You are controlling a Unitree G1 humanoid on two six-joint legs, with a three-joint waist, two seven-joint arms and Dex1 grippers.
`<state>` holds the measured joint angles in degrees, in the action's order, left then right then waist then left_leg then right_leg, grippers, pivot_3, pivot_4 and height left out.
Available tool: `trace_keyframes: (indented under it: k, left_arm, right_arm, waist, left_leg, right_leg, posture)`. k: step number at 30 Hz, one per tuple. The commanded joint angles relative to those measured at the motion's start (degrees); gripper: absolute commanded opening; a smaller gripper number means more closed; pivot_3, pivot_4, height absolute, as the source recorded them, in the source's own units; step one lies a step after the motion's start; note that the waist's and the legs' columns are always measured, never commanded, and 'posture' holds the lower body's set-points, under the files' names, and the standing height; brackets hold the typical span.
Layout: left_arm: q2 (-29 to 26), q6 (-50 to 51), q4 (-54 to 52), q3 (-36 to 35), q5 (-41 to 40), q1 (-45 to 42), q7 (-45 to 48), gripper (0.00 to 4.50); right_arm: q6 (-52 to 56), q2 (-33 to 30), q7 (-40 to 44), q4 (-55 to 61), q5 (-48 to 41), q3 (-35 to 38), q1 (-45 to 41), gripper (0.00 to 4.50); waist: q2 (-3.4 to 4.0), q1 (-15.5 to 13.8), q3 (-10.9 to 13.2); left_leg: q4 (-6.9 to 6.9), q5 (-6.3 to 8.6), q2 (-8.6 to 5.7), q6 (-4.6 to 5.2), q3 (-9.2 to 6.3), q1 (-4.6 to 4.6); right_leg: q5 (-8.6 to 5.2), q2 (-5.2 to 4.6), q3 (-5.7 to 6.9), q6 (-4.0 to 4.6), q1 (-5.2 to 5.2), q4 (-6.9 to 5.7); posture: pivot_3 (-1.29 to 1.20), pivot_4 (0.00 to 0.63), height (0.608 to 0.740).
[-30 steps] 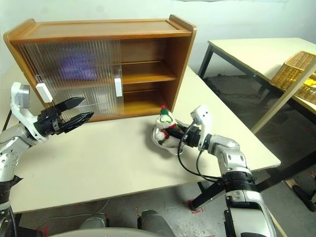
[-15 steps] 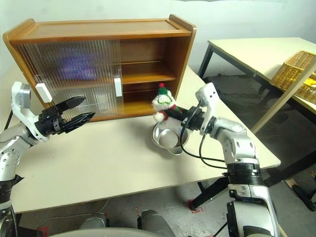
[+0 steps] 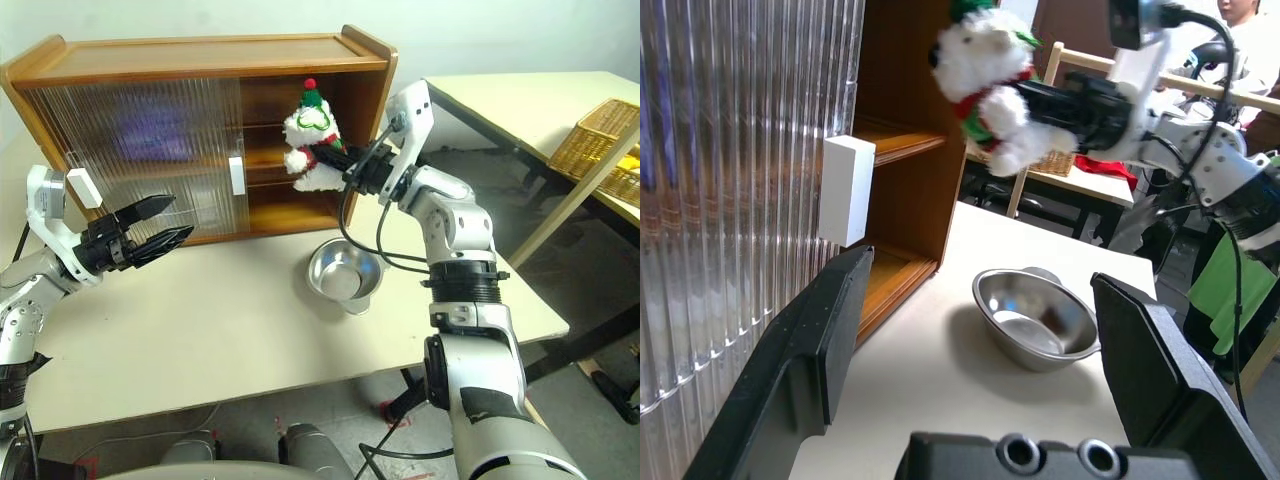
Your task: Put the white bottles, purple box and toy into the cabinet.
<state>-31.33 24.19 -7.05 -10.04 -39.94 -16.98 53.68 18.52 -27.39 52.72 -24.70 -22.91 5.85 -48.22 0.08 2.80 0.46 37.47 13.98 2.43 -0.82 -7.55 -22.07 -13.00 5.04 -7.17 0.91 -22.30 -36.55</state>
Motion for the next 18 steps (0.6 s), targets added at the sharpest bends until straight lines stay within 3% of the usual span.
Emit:
trace_keyframes:
  k: [1,18]
  left_arm:
    - [-0.1,-0.4,-1.2,-0.2,0.6,0.8,-0.5,4.50]
    - [-0.2,0.0,-3.0,-0.7,0.0,2.2,-2.1,4.50]
  right_arm:
    - [-4.6,0.9,0.6,-6.9,2.3,-0.6,-3.1,0.36]
    - [-22.6,5.6,-4.2,-38.9,8.5,1.6,-20.1,0.36]
  waist:
    - [0.00,-0.1,0.0]
    - [0.02,-0.6,0.0]
  left_leg:
    - [-0.01,0.00,0.00,0.00,0.00,0.00]
    - [-0.23,-0.02,0.35,0.04,0.02,0.00]
  right_leg:
    - [0.00,0.00,0.00,0.00,-0.01,0.00]
    - [0.37,-0.02,0.02,0.62,-0.15,-0.01]
  posture:
    - [-0.05,0.000,0.740]
    - [-0.03,0.000,0.740]
